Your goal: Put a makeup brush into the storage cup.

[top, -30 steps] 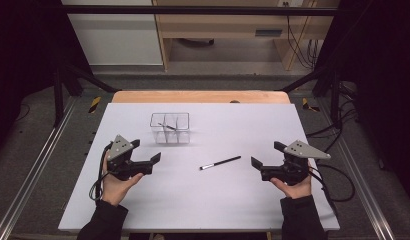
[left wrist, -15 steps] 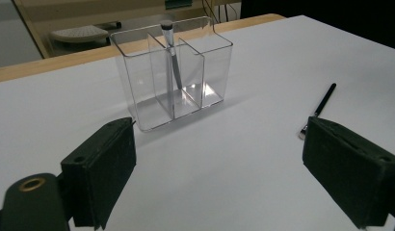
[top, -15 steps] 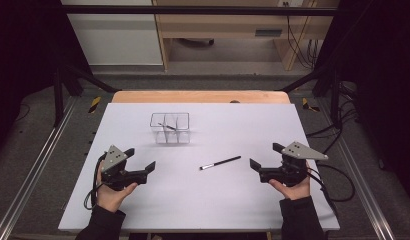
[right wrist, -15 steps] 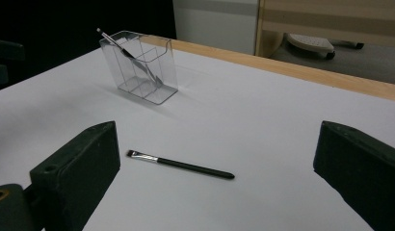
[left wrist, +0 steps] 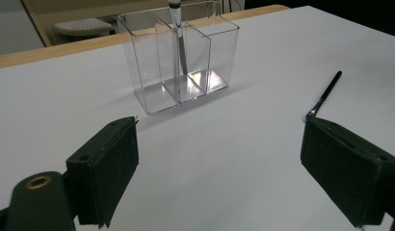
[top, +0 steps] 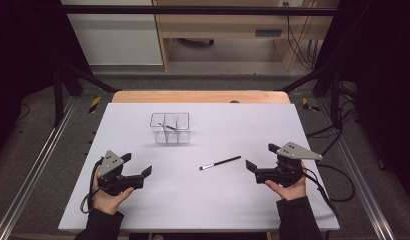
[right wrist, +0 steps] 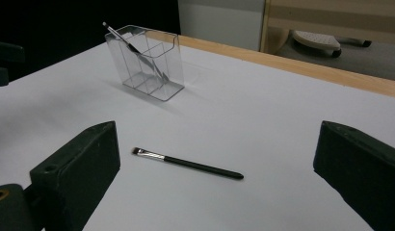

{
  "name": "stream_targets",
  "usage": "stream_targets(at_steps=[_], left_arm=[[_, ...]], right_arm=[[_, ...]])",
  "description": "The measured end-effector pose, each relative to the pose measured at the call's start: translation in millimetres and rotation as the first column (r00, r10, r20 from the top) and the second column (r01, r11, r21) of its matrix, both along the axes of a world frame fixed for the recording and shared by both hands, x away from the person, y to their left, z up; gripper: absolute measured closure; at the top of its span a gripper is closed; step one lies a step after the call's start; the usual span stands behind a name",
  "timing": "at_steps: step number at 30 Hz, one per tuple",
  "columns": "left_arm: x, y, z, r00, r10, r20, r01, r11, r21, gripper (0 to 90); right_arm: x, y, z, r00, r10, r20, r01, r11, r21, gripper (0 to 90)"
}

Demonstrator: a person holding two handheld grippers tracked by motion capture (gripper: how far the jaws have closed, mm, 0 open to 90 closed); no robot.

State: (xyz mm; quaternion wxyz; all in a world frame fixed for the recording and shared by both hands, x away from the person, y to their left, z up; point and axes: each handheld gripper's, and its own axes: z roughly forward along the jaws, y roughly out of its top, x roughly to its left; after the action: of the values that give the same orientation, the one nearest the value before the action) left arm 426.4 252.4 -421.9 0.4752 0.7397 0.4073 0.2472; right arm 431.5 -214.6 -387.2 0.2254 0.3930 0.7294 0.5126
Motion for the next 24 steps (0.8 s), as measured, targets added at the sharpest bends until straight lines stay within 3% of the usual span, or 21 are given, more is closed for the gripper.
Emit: stream_targets(at_steps=[11,20,24], left_arm=[[-6.6,5.4,-9.6,0.9998,0.018,-0.013,-0.018,0.9996,0.022,14.5],[-11.6,5.5,-11.5,0.9999,0.008,-0.014,-0.008,0.9997,0.023,12.9],[-12.5,7.0,-11.2,0.9997,0.017,-0.017,-0.017,0.9998,0.014,12.4]], right_arm=[[10.0,16.0,-1.2,0.9994,0.026,-0.024,-0.026,0.9991,-0.033,2.9],[25.9,36.5,-7.9,0.9969,0.052,-0.059,-0.057,0.9957,-0.073,3.7],[30.1,41.5,-10.5,0.9959,0.058,-0.069,-0.063,0.9957,-0.068,4.3]])
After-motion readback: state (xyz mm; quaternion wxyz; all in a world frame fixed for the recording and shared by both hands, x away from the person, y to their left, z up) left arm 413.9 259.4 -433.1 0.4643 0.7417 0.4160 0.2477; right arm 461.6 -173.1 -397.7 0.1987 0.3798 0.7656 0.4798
